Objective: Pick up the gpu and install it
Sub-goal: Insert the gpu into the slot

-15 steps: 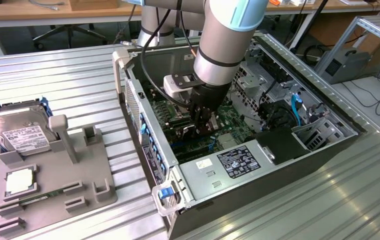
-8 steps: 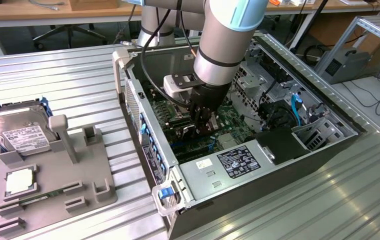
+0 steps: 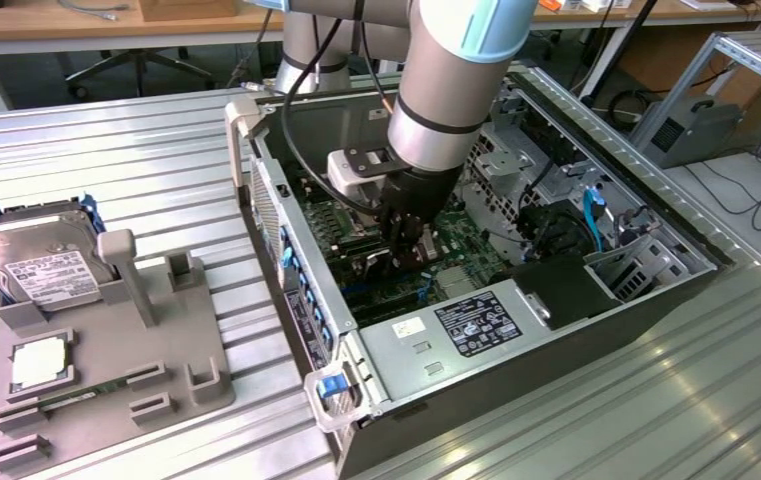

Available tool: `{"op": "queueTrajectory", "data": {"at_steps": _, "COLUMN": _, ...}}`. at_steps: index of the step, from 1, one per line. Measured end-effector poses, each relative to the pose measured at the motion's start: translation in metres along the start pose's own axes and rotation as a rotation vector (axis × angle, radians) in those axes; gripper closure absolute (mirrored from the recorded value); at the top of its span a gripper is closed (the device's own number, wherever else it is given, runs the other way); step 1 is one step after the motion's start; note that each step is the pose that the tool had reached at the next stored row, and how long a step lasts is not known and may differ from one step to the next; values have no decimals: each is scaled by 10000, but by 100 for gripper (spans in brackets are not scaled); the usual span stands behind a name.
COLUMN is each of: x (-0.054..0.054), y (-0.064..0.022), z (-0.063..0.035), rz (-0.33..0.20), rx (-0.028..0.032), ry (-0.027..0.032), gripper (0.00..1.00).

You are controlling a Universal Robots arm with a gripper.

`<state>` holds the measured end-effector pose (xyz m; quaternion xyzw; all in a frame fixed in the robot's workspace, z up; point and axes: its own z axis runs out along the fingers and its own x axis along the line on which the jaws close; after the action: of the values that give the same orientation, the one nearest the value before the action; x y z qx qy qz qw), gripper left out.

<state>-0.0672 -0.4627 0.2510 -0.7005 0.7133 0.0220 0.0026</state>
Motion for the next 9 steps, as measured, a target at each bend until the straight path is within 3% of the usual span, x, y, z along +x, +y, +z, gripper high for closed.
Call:
{"op": "queueTrajectory", "data": {"at_steps": 3, "x": 0, "y": 0, "z": 0, "rz": 0, "rx": 0, "ry": 0, "gripper": 65}}
{"op": "queueTrajectory", "data": {"at_steps": 9, "x": 0, "y": 0, "z": -1, "rz": 0, "rx": -1, "ry": 2, "gripper": 35}}
